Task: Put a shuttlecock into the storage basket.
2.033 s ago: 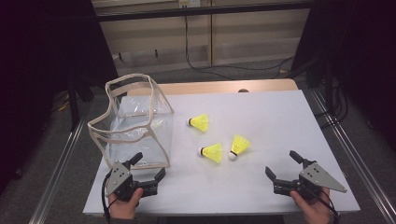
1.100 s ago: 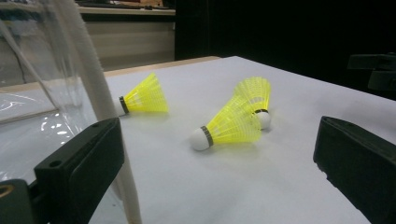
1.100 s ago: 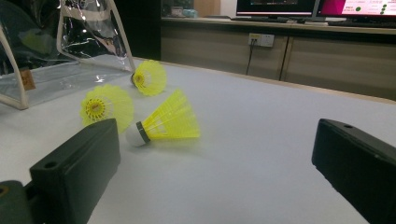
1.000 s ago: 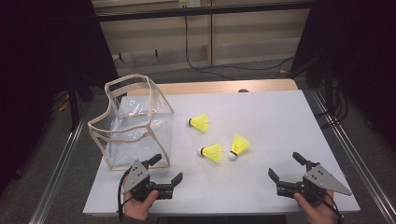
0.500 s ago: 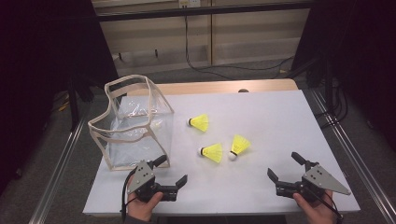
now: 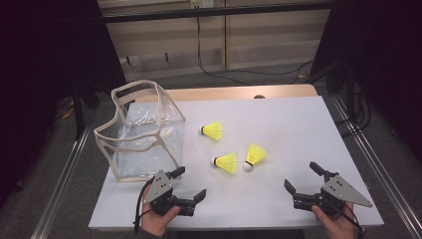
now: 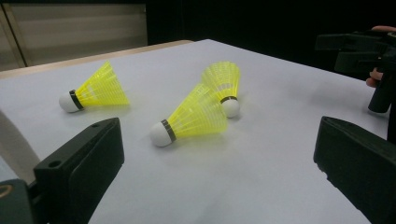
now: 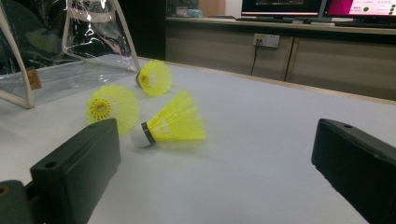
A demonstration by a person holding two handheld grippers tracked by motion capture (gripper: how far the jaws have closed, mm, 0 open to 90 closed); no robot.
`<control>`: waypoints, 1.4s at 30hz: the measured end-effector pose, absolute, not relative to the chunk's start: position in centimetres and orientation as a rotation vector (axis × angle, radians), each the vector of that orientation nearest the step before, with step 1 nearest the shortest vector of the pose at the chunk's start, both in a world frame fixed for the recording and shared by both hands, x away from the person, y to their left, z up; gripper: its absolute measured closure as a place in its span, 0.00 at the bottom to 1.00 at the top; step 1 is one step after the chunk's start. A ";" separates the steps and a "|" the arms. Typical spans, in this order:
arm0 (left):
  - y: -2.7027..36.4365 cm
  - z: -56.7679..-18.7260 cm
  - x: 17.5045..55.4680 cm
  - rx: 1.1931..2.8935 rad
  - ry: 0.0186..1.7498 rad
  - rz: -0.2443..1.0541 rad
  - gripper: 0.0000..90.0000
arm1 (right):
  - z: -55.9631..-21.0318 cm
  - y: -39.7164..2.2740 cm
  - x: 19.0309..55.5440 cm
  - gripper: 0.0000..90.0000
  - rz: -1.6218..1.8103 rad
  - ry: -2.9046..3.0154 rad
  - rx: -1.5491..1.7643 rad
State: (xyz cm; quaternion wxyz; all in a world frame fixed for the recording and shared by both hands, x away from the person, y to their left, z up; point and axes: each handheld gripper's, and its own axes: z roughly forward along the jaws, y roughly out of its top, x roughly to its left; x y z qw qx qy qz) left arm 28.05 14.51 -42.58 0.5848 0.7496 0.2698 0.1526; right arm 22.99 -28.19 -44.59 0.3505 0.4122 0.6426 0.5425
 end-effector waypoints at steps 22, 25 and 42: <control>11.6 -42.8 28.8 1.868 0.624 0.305 0.02 | -44.6 -28.0 23.3 0.01 1.413 1.673 1.056; 11.3 -42.8 29.0 1.877 0.620 0.300 0.02 | -44.6 -28.0 23.3 0.01 1.411 1.678 1.059; 9.9 -43.1 30.0 1.923 0.643 0.279 0.02 | -44.6 -27.8 23.5 0.01 1.420 1.684 1.048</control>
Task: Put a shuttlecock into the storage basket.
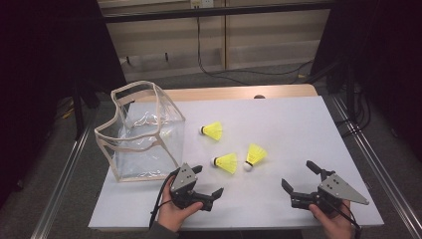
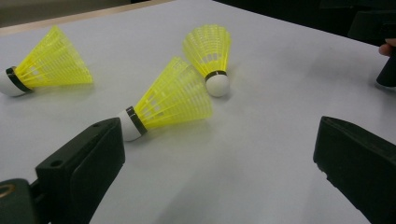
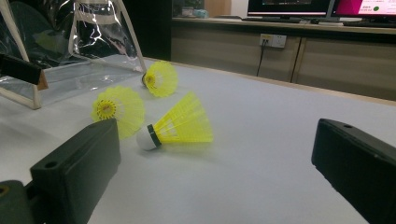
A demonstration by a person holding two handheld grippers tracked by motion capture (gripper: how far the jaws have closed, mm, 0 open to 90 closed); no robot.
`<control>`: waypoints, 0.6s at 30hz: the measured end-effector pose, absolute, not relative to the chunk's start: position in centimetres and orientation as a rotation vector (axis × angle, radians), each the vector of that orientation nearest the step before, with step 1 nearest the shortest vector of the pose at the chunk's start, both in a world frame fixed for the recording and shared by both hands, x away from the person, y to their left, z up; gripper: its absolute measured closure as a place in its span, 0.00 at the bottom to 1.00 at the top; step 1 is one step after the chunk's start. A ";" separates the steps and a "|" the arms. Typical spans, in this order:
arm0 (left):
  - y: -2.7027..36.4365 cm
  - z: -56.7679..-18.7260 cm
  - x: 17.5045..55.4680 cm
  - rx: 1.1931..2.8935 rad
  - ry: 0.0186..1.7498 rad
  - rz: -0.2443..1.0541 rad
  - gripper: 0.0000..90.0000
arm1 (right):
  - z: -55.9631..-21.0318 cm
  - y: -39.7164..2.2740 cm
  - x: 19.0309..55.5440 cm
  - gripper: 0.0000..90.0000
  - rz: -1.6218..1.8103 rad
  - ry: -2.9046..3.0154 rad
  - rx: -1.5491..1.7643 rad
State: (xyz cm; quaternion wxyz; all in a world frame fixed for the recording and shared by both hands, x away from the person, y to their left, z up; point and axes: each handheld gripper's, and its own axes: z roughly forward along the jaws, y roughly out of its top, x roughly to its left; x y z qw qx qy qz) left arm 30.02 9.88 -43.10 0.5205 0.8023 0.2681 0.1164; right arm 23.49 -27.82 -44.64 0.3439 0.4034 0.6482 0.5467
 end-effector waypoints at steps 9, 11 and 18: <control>9.4 -43.2 30.9 1.945 0.659 0.265 0.02 | -44.6 -27.8 23.5 0.01 1.423 1.685 1.051; 9.4 -43.2 31.0 1.943 0.668 0.258 0.02 | -44.6 -27.8 23.5 0.01 1.423 1.684 1.049; 9.0 -43.3 31.4 1.960 0.681 0.251 0.03 | -44.6 -27.8 23.5 0.01 1.426 1.688 1.050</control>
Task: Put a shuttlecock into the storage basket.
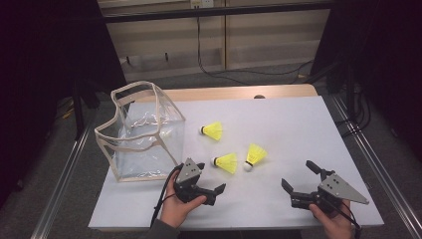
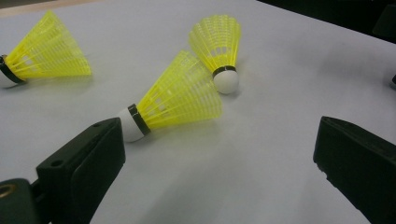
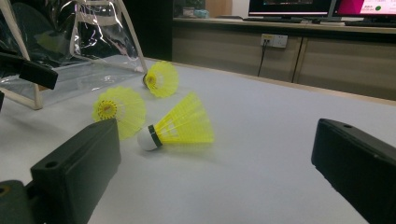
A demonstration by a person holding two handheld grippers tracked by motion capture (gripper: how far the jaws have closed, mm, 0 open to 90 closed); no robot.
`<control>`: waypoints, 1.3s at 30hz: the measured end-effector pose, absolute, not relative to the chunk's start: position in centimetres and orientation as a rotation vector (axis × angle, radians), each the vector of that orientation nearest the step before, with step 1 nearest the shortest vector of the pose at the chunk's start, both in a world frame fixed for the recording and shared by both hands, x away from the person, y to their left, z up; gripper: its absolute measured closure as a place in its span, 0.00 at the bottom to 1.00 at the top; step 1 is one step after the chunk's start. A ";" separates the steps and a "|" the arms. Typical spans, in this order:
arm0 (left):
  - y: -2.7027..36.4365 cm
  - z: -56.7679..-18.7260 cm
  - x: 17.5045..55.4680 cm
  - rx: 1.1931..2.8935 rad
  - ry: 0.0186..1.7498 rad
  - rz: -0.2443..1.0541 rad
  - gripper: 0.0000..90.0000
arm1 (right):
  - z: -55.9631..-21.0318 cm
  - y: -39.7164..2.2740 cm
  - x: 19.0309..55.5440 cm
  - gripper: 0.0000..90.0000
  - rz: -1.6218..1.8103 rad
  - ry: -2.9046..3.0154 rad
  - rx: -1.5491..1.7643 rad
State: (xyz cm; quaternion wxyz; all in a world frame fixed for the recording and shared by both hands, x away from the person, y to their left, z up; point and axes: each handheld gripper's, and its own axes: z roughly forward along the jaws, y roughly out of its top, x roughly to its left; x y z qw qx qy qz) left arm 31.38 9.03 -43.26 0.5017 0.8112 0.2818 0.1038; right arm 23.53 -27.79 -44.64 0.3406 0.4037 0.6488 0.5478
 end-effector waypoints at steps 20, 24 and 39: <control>7.8 -43.2 32.9 2.033 0.733 0.225 0.03 | -44.6 -27.7 23.6 0.01 1.434 1.688 1.044; 7.6 -43.3 33.1 2.041 0.726 0.236 0.04 | -44.6 -27.7 23.6 0.01 1.435 1.687 1.043; 6.7 -43.4 34.1 2.099 0.747 0.241 0.04 | -44.6 -27.7 23.6 0.01 1.441 1.689 1.037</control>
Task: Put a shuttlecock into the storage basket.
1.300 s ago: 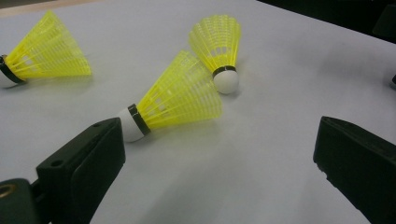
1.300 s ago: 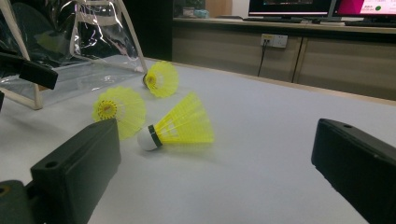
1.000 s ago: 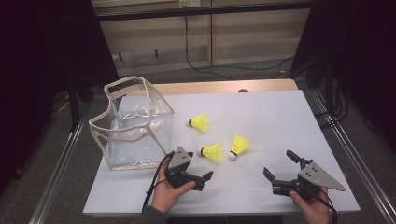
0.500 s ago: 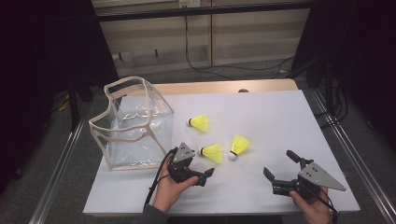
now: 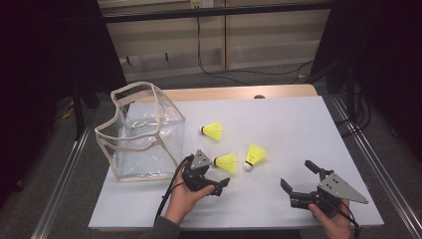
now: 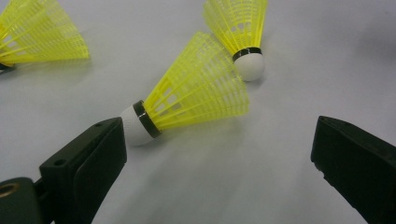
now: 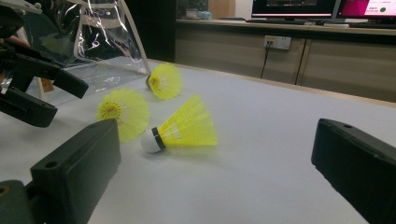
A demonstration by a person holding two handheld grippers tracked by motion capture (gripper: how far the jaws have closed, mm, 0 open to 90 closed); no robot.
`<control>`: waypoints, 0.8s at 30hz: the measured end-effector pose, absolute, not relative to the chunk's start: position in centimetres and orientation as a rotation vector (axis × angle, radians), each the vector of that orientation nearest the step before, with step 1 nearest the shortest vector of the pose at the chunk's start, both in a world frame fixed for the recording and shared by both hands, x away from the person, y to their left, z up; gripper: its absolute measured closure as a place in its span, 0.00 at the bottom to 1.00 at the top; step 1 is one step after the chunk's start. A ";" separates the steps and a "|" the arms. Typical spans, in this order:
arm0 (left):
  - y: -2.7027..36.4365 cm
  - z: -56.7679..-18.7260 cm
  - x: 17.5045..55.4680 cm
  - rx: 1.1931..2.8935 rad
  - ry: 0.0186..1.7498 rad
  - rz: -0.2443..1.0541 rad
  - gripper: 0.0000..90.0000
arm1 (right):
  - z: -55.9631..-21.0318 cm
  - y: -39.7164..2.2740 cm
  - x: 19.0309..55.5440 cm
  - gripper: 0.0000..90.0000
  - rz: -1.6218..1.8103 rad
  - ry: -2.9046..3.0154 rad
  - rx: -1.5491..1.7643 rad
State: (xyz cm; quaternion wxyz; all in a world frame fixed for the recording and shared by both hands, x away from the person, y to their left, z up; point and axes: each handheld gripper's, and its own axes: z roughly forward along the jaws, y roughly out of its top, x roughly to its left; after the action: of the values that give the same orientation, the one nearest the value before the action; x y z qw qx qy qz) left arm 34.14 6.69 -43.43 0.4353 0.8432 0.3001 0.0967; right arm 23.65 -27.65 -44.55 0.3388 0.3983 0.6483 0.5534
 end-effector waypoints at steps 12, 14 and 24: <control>6.3 -43.7 35.3 2.155 0.776 0.251 0.04 | -44.5 -27.7 23.6 0.01 1.447 1.685 1.034; 6.2 -43.8 35.5 2.160 0.773 0.246 0.05 | -44.4 -27.7 23.6 0.01 1.449 1.679 1.032; 6.1 -43.9 36.4 2.161 0.793 0.263 0.06 | -44.5 -27.7 23.6 0.01 1.447 1.686 1.035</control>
State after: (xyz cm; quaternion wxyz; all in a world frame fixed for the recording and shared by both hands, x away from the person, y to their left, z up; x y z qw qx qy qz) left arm 36.35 6.13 -43.95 0.4007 0.8546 0.3134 0.1038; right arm 23.58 -27.70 -44.46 0.3383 0.3974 0.6473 0.5556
